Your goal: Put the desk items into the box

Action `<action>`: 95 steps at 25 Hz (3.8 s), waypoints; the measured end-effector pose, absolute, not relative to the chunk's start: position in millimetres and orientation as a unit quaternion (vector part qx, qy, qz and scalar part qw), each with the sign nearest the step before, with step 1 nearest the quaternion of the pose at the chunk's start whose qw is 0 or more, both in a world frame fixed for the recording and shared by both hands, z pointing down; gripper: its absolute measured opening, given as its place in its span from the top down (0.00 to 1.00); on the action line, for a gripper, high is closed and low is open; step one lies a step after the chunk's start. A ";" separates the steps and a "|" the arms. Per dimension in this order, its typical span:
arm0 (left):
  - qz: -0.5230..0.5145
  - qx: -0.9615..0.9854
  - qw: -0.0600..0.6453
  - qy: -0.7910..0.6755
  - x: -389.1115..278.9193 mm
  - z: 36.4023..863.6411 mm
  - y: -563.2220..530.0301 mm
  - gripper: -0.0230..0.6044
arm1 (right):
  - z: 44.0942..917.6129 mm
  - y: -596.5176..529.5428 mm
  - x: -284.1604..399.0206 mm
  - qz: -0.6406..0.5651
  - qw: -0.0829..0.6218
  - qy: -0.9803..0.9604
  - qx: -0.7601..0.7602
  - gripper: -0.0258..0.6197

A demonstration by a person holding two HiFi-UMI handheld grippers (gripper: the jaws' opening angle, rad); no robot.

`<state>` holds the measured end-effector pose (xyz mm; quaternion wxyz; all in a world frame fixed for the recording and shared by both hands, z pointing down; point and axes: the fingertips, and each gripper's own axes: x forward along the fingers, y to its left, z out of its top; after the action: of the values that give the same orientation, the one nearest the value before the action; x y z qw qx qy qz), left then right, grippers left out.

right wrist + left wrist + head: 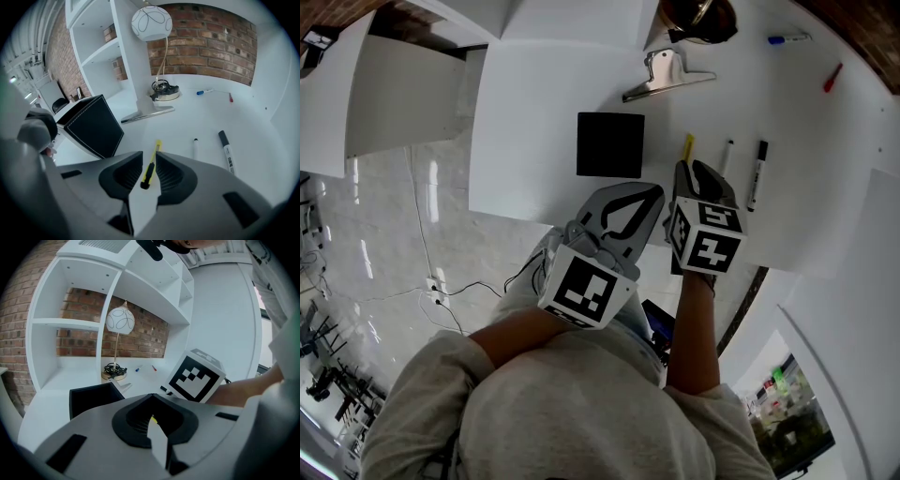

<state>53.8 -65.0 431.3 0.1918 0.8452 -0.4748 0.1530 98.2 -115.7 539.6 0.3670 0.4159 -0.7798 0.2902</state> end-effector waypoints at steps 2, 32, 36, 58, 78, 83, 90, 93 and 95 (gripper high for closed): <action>0.155 0.845 0.192 -0.475 53.5 432.2 -64.8 0.95 | 544.5 -117.4 98.8 0.291 0.378 -0.774 0.416 0.84; 0.159 0.840 0.190 -0.482 46.5 430.6 -59.4 0.95 | 571.1 -130.1 101.3 0.327 0.461 -0.748 0.348 0.86; 0.158 0.842 0.190 -0.479 47.1 429.2 -57.9 0.95 | 570.6 -129.6 103.4 0.335 0.457 -0.745 0.351 0.87; 0.159 0.849 0.171 -0.475 47.4 414.0 -54.3 0.95 | 510.0 -122.9 100.9 0.297 0.355 -0.780 0.420 0.87; 0.150 0.846 0.159 -0.486 31.6 389.8 -56.8 0.95 | 422.8 -110.2 76.6 0.178 0.201 -0.840 0.472 0.87; 0.144 0.844 0.154 -0.494 25.6 382.9 -56.3 0.95 | 405.5 -107.0 69.9 0.146 0.174 -0.851 0.473 0.87; 0.137 0.835 0.152 -0.511 9.8 377.1 -57.6 0.95 | 392.6 -103.5 54.2 0.115 0.146 -0.865 0.466 0.87; 0.137 0.832 0.149 -0.517 4.8 375.6 -56.9 0.95 | 386.9 -101.6 45.6 0.104 0.134 -0.872 0.459 0.87; 0.137 0.830 0.148 -0.520 1.0 374.8 -56.9 0.95 | 381.1 -101.1 39.4 0.097 0.124 -0.877 0.453 0.87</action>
<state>1.0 -56.9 374.8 0.1481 0.8298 -0.5205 0.1368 39.4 -101.1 381.1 0.1243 0.4531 -0.8774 0.0971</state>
